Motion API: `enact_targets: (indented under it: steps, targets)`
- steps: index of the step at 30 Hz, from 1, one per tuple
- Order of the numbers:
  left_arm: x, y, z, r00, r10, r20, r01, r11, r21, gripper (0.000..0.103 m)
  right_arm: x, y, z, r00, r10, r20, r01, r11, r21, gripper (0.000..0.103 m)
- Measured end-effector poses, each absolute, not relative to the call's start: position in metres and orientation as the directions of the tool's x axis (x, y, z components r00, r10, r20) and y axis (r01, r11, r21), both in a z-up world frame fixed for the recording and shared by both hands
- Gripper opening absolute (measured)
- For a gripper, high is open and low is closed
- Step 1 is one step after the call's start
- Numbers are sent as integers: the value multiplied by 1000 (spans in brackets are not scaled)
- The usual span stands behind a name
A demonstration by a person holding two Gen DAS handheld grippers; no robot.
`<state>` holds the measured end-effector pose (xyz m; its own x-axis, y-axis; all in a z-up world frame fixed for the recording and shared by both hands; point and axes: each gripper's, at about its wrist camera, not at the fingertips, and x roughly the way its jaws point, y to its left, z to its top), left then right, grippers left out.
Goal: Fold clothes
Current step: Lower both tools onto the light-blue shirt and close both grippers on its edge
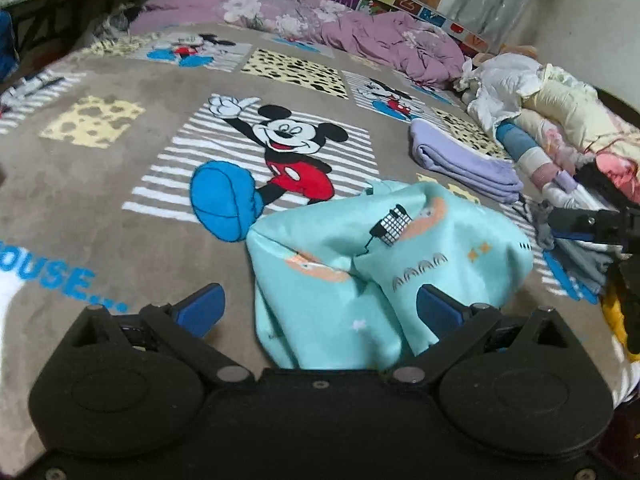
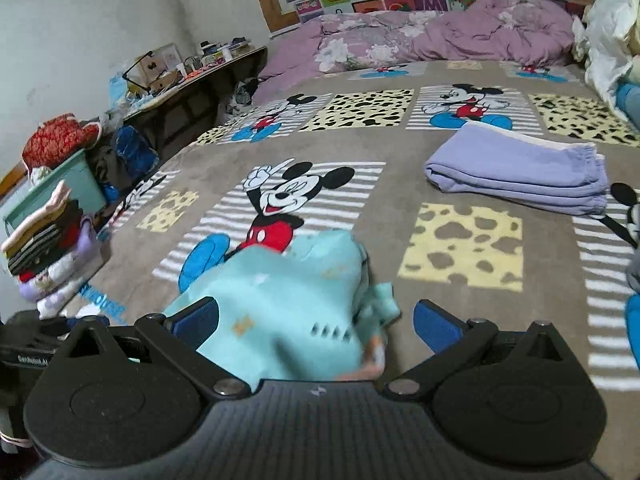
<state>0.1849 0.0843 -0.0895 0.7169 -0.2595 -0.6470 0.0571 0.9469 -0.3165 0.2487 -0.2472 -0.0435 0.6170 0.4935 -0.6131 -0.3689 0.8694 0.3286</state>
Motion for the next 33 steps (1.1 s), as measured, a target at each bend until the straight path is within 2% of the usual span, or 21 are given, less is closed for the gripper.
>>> enact_targets:
  steps: [8, 15, 19, 25, 28, 30, 32, 33]
  targets:
    - [226, 103, -103, 696, -312, -647, 23, 910, -414, 101, 315, -247, -53, 536, 578, -616, -430, 814, 389, 103]
    - [251, 113, -121, 678, -313, -665, -24, 895, -446, 90, 358, -232, -73, 465, 609, -642, -463, 786, 410, 97]
    - [267, 118, -133, 660, -333, -674, -26, 886, -464, 79, 379, -225, -90, 419, 634, -651, -464, 765, 446, 95]
    - [280, 123, -148, 632, -372, -680, -32, 864, -502, 71, 407, -208, -117, 346, 641, -685, -483, 748, 456, 88]
    - [286, 122, -149, 629, -386, -675, -17, 861, -509, 66, 419, -201, -128, 330, 635, -699, -490, 748, 449, 78]
    - [289, 122, -149, 623, -394, -676, -10, 860, -511, 64, 425, -196, -134, 324, 629, -707, -492, 750, 442, 66]
    - [292, 121, -149, 616, -396, -681, -4, 863, -505, 62, 429, -192, -138, 310, 636, -707, -499, 742, 448, 65]
    - [294, 121, -149, 613, -397, -683, -1, 864, -503, 59, 431, -189, -139, 302, 639, -707, -503, 737, 451, 60]
